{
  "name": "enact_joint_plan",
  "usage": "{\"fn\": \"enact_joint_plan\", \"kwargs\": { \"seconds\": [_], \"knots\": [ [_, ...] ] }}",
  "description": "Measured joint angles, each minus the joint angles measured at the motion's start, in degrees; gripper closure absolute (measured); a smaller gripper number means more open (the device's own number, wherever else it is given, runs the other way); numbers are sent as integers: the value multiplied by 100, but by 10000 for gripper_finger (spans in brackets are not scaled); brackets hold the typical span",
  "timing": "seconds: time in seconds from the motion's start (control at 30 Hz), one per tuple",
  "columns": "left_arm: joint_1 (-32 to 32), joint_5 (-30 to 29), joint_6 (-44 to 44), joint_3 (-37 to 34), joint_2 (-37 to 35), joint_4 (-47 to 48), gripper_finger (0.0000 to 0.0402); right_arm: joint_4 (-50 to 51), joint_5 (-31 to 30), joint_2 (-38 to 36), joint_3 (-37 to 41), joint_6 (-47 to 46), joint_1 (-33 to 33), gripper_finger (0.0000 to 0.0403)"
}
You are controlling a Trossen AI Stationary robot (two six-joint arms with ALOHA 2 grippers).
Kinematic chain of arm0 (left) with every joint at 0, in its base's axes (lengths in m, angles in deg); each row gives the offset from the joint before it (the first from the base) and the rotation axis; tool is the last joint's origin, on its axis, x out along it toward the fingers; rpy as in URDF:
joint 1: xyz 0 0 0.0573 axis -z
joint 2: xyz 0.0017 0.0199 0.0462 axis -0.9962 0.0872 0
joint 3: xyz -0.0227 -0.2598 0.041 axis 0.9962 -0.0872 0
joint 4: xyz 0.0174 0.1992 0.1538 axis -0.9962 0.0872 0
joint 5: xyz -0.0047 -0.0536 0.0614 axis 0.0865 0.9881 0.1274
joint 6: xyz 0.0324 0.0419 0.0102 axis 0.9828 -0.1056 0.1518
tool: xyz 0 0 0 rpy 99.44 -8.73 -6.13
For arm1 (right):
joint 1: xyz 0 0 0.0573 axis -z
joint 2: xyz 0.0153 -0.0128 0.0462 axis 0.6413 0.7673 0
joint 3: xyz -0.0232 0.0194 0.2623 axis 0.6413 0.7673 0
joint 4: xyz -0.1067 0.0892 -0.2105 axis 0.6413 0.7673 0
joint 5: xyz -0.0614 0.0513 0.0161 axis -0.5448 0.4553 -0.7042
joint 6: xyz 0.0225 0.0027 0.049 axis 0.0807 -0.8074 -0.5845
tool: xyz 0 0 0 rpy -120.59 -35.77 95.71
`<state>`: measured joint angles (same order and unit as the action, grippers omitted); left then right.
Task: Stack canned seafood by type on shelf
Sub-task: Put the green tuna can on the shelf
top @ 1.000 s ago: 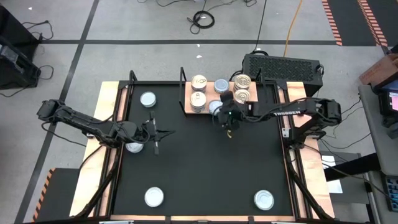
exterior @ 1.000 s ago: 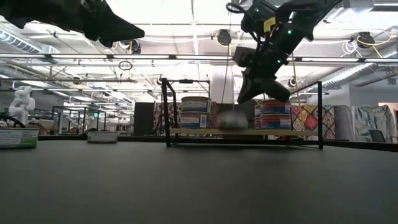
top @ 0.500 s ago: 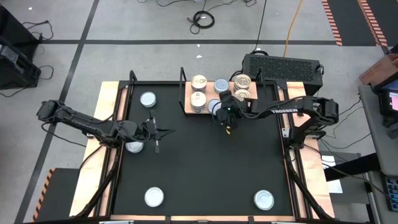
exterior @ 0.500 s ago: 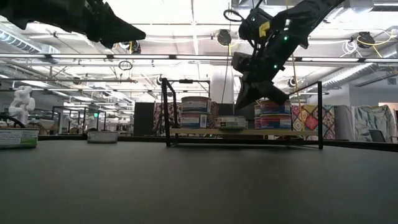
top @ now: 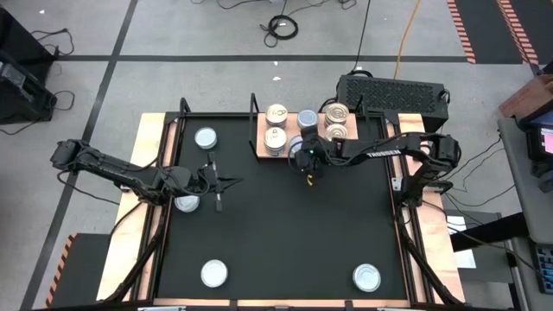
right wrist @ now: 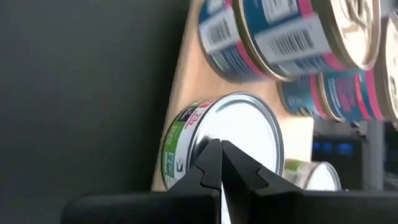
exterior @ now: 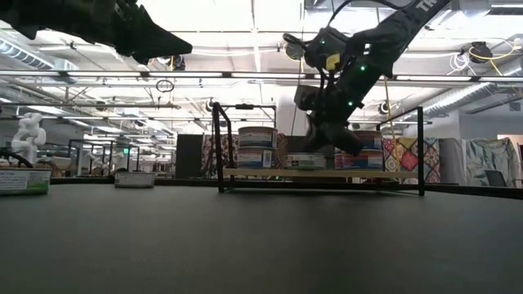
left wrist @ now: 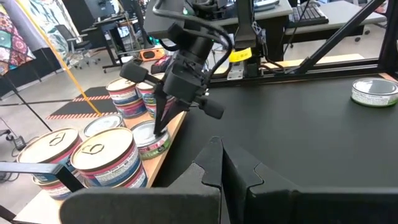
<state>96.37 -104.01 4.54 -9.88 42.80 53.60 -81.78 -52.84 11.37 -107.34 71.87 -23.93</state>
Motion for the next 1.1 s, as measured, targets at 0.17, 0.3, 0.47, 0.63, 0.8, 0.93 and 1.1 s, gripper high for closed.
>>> {"fn": "enact_joint_plan", "kwargs": {
  "seconds": [0.17,0.3,0.47,0.63,0.8,0.93,1.1],
  "knots": [
    [0,-1,2,0,1,1,401,44,-176,3,0,-52,88,402],
    [0,0,12,0,0,1,401,91,-230,3,0,-60,143,403],
    [0,0,17,0,1,-1,401,210,-312,3,-9,-96,187,403],
    [0,0,17,0,1,1,401,249,-326,3,-11,-111,196,403],
    [0,0,17,0,-1,1,401,307,-465,3,-11,-109,196,403],
    [0,0,17,0,1,1,401,335,-487,3,-11,-111,196,403],
    [0,0,15,0,-1,1,401,361,-489,-37,0,-111,128,403]
  ]
}}
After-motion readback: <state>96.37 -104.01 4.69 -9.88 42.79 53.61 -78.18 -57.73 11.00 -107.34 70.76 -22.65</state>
